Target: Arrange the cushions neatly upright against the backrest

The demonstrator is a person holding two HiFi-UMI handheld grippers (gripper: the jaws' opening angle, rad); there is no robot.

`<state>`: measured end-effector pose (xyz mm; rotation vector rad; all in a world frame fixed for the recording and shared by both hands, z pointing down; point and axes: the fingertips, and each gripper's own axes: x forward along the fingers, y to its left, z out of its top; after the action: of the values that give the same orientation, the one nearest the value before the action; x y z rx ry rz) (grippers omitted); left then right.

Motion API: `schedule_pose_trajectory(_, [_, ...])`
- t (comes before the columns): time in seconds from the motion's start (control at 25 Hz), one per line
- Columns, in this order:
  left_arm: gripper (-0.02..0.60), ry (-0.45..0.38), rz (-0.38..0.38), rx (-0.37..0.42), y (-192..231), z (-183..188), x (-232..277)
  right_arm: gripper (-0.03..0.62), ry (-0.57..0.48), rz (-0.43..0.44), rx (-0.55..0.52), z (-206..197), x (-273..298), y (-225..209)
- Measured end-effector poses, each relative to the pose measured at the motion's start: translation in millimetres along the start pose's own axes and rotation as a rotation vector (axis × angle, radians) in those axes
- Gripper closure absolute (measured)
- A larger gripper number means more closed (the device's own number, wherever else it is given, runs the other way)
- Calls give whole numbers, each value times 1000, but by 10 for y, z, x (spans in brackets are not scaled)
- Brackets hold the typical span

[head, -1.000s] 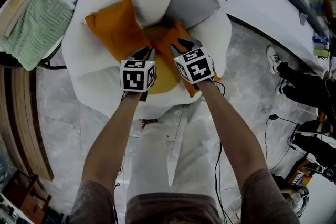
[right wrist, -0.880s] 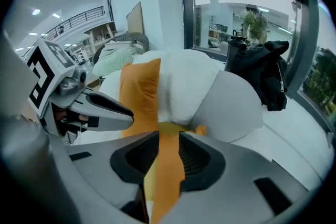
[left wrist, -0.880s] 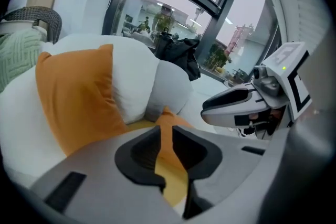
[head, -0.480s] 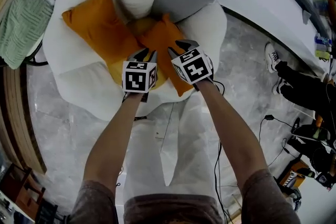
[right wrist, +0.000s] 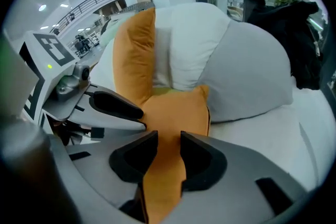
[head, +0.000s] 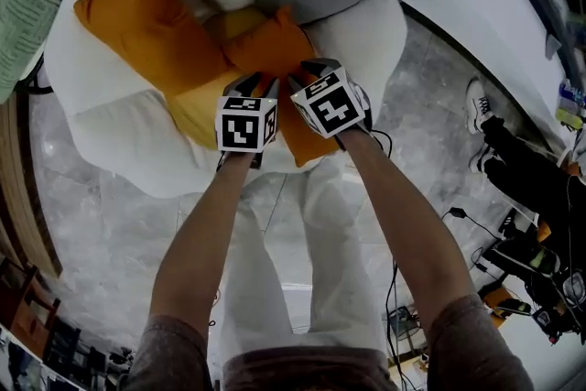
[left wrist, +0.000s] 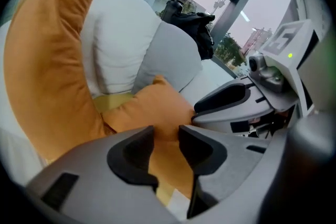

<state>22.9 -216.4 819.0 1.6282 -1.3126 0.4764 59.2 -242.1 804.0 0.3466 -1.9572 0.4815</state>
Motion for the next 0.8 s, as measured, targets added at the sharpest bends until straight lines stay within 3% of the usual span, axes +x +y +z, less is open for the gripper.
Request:
schedule_pose_trajectory(0.24, [440, -25, 27, -6, 22, 7, 106, 468, -16, 26, 27, -43, 128, -66])
schedule_pose_trajectory(0.52, [447, 3, 47, -8, 14, -6, 143, 470, -37, 30, 61, -75, 136, -102])
schedule_pose_trajectory(0.6, [480, 27, 52, 2, 20, -33, 139, 484, -30, 42, 62, -86, 142, -72])
schedule_pose_trajectory(0.72, [557, 38, 67, -3, -2, -51, 134, 561, -13, 51, 56, -108, 145, -43])
schedule_pose_trajectory(0.8, [571, 35, 75, -15, -21, -42, 130, 570, -15, 45, 46, -109, 143, -47])
